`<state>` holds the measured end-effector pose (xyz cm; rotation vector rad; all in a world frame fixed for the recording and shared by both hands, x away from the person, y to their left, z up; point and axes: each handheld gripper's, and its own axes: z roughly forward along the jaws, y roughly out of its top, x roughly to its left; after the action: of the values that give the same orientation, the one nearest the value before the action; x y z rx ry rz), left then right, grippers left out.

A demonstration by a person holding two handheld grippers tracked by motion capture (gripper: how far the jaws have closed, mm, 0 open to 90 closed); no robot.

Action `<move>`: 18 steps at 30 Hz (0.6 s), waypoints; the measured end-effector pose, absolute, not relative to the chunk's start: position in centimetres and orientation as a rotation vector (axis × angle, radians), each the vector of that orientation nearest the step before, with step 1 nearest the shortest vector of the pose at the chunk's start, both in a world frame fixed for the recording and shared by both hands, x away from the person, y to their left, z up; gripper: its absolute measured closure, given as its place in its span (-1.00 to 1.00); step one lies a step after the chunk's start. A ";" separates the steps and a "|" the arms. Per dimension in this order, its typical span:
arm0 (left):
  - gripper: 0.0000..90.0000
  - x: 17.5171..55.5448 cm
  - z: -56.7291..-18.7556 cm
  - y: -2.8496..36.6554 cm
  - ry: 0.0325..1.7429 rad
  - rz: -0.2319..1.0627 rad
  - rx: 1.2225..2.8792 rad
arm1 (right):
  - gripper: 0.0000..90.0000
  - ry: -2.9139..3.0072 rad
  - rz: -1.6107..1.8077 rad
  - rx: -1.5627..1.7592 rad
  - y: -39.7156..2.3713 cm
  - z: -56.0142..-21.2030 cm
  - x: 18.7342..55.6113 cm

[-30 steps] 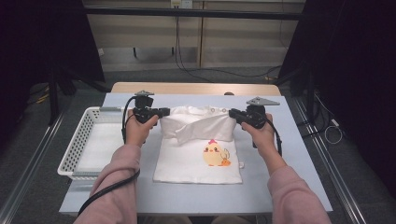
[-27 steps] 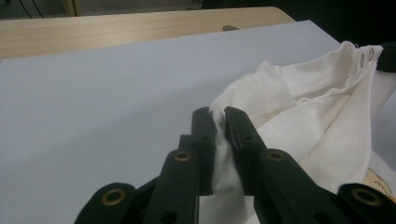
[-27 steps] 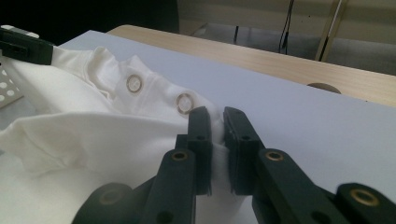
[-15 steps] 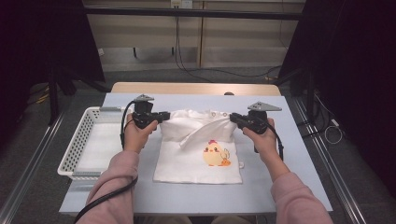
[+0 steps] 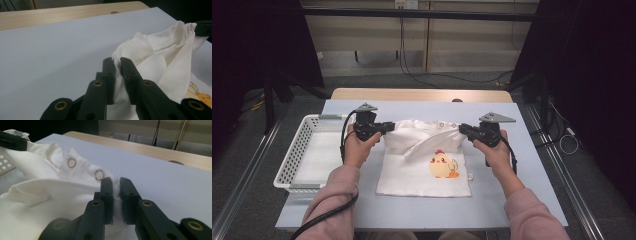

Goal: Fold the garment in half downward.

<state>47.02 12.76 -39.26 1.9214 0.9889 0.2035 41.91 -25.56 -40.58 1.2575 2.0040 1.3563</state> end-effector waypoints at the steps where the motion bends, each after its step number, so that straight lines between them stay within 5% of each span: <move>1: 0.84 47.0 -39.2 12.8 0.982 0.210 1.923 | 0.83 2.003 1.356 1.257 -25.6 -40.6 41.9; 18: 0.85 45.7 -39.1 12.8 0.984 0.208 1.901 | 0.83 2.023 1.374 1.211 -25.9 -40.4 40.9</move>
<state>45.68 12.79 -39.11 1.9005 0.9840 0.2080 40.91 -25.88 -40.42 1.2111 2.0225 1.3745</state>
